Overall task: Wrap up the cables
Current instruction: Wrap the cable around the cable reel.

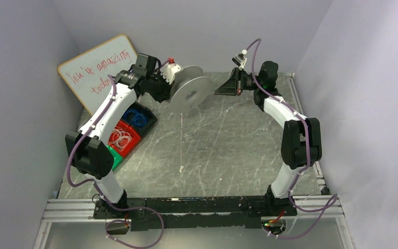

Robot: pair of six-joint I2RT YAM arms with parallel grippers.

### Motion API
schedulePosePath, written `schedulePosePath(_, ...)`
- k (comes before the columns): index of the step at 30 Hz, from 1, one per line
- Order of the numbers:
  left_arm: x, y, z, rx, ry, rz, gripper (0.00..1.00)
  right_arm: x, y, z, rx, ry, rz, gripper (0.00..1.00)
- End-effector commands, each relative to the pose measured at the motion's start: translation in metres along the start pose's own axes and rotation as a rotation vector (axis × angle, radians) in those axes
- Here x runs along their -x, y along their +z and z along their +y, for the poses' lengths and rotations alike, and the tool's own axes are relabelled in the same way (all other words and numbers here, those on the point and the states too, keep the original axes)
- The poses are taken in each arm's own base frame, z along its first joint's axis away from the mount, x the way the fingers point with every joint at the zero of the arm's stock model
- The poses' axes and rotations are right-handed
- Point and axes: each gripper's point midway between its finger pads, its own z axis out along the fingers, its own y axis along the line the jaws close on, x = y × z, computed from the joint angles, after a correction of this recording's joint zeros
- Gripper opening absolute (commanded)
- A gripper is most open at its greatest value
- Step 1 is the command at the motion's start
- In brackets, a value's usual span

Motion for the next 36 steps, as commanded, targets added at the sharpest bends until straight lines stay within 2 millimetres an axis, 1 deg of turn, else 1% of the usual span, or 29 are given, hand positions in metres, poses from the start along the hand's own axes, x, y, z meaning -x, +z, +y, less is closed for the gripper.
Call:
schedulePosePath(1,0.022,-0.013,0.031,0.176,0.012,-0.054,0.02,0.001,-0.001,0.03,0.036,-0.081,0.03,0.04)
schedulePosePath(4,0.016,-0.011,0.037,0.234,0.046,-0.025,0.02,0.009,0.001,0.029,0.024,-0.059,-0.005,0.05)
schedulePosePath(8,0.011,-0.006,0.035,0.273,0.091,0.012,0.02,0.019,0.003,0.029,0.021,-0.044,-0.038,0.04)
schedulePosePath(13,0.011,-0.001,0.029,0.278,0.135,0.027,0.02,0.032,0.003,0.029,0.055,-0.004,-0.054,0.0)
schedulePosePath(16,0.011,0.003,0.028,0.298,0.155,0.037,0.02,0.037,0.005,0.034,0.09,0.028,-0.059,0.0)
schedulePosePath(19,0.014,0.005,0.027,0.34,0.155,0.048,0.02,0.039,0.008,0.033,0.098,0.028,-0.058,0.0)
schedulePosePath(23,0.018,0.011,0.019,0.373,0.142,0.074,0.02,0.034,0.021,0.034,0.117,0.041,-0.035,0.0)
schedulePosePath(28,0.018,0.023,0.011,0.394,0.105,0.105,0.02,0.025,0.039,0.035,0.131,0.026,0.007,0.0)
schedulePosePath(31,0.022,0.025,0.009,0.392,0.068,0.104,0.02,0.018,0.05,0.029,0.121,0.026,0.031,0.0)
schedulePosePath(36,0.018,0.033,0.003,0.386,0.02,0.135,0.02,0.01,0.061,0.016,0.08,0.011,0.047,0.0)
